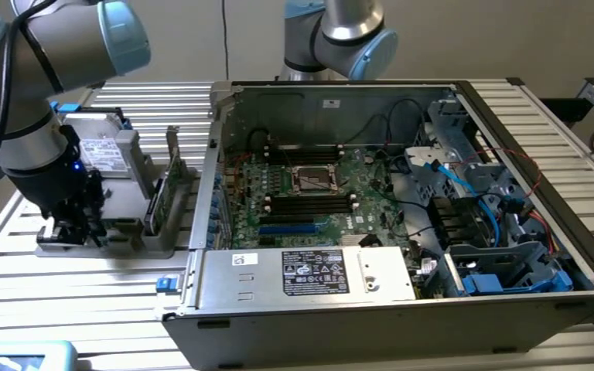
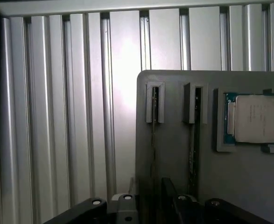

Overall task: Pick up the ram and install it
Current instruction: 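Pick up the ram and move it above insertion slot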

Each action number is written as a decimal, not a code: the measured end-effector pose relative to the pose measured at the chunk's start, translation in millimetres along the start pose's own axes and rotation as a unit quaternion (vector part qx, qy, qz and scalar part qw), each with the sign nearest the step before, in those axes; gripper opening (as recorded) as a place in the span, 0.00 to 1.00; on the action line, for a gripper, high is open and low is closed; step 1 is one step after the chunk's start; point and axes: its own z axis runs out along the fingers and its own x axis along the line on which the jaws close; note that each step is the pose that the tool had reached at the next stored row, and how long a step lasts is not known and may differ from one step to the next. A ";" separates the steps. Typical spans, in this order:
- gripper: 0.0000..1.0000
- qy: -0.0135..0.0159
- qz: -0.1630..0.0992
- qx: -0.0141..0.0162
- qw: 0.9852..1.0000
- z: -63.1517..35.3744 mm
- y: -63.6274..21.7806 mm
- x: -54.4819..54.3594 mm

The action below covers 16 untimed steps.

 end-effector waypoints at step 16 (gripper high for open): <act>0.12 -0.001 0.001 0.004 1.000 -34.3 1.7 1.1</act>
